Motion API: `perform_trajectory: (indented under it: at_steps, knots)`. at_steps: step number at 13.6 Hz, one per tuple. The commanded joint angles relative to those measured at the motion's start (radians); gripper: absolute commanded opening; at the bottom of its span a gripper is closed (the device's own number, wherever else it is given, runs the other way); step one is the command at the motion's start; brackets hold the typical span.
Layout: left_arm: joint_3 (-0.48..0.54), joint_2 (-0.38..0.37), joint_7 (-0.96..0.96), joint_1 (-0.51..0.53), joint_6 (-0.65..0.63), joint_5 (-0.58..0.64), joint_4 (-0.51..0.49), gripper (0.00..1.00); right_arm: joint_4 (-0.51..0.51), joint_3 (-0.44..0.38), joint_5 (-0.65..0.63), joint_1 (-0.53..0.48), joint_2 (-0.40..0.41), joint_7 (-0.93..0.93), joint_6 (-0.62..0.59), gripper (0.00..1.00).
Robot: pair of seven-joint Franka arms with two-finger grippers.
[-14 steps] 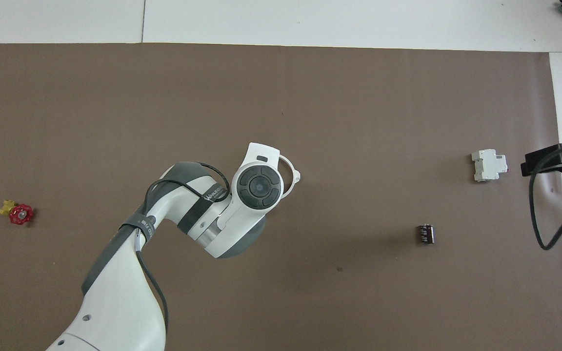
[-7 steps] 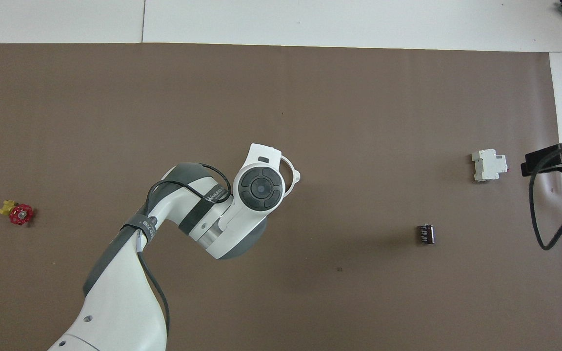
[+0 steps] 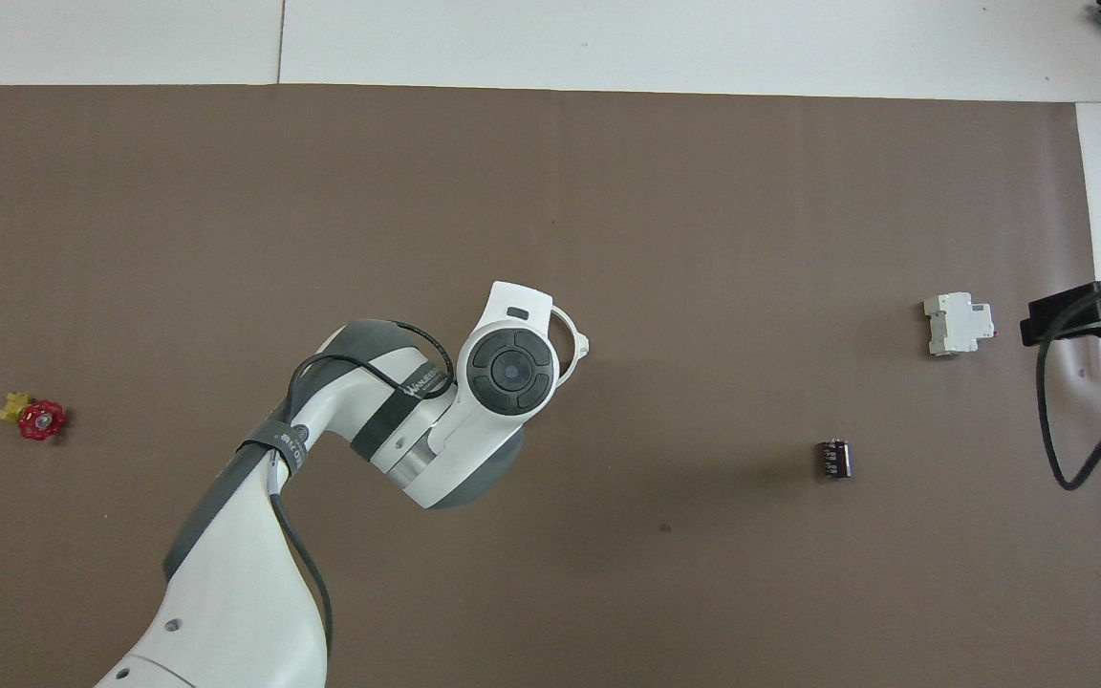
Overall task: Assemble drain pipe with both arms
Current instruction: 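Press the held half onto the placed half with the left gripper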
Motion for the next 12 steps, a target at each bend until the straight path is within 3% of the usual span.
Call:
perform_trajectory:
  at_steps: [1,3,4,5,6,12]
  knots:
    - [0.018,-0.025,-0.005,-0.021,0.026,0.017,-0.035,0.0,0.008,0.005,0.016,-0.016,0.006,-0.02,0.012,1.0]
    - [0.018,-0.025,-0.005,-0.019,0.026,0.017,-0.035,0.0,0.008,0.005,0.016,-0.015,0.006,-0.02,0.012,1.0]
    - [0.016,-0.025,-0.005,-0.019,0.026,0.017,-0.035,0.42,0.008,0.005,0.016,-0.015,0.006,-0.02,0.012,1.0]
    - [0.018,-0.025,-0.003,-0.021,0.025,0.017,-0.037,0.95,0.008,0.005,0.016,-0.015,0.006,-0.02,0.012,1.0]
    - [0.018,-0.025,-0.003,-0.021,0.023,0.017,-0.037,1.0,0.008,0.005,0.016,-0.015,0.006,-0.02,0.012,1.0]
    - [0.019,-0.027,0.006,-0.018,0.0,0.018,-0.031,1.0,0.008,0.005,0.016,-0.016,0.006,-0.02,0.012,1.0]
